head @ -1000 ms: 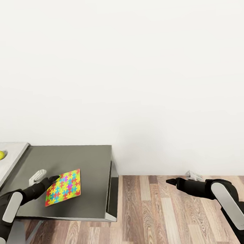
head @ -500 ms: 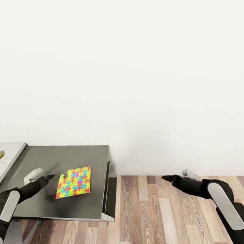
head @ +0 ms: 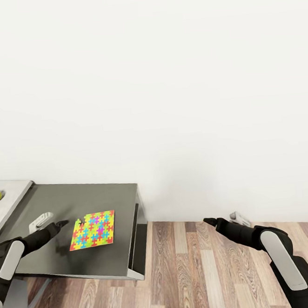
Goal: Put all the toys in the child's room - the three board games (two on the bed and one on the table), the two jigsaw puzzles on the table, and the tennis ball on the table - inside the toy box on the table in the child's room.
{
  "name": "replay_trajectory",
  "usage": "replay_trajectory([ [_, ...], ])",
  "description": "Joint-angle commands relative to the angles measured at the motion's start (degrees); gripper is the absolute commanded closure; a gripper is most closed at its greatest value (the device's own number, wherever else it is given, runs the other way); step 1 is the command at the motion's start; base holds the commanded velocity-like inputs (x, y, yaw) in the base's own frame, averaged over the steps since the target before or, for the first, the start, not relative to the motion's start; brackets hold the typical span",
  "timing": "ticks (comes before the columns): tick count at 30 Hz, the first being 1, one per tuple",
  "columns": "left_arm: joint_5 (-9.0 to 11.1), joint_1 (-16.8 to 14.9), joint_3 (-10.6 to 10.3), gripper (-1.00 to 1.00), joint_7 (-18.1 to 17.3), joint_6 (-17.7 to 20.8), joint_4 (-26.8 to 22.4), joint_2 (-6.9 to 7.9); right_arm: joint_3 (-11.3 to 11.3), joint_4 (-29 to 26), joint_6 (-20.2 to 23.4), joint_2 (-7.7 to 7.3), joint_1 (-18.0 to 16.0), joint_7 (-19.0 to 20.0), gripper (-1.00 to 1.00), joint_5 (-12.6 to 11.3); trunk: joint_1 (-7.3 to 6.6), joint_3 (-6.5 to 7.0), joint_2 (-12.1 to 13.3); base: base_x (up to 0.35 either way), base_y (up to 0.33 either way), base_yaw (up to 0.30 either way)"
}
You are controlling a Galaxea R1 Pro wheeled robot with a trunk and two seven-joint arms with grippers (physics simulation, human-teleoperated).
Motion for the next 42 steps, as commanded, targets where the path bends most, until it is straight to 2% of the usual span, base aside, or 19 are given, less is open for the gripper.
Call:
replay_trajectory([
  [1,0.0,0.0,0.2,-1.0,-0.2,0.4,0.0,-0.01,0.0,-0.1,0.2,-0.01,0.0,-0.5,-1.0,-0.6,0.03,-0.09,-0.1,0.0,-0.095,0.0],
  [8,0.0,0.0,0.2,-1.0,-0.4,0.4,0.0,0.04,-0.1,-0.2,0.0,-0.02,0.0,-0.5,-1.0,-0.5,0.03,-0.04,-0.1,0.0,-0.049,-0.021],
  [19,0.0,0.0,0.2,-1.0,-0.4,0.4,0.0,0.08,-0.1,-0.2,-0.1,-0.01,0.0,-0.5,-1.0,-0.5,0.03,0.51,-0.1,0.0,-0.003,-0.161],
  [30,0.0,0.0,0.2,-1.0,-0.5,0.4,0.0,0.12,-0.1,-0.3,-0.1,-0.09,0.0,1.5,-1.0,-0.5,0.03,0.53,-0.1,0.0,0.0,-0.006],
  [42,0.0,-0.1,0.3,-1.0,-0.6,0.4,0.0,0.2,-0.1,-0.2,-0.2,-0.05,0.0,1.8,-1.0,-0.5,0.03,0.75,-0.1,0.0,0.068,-0.054],
])
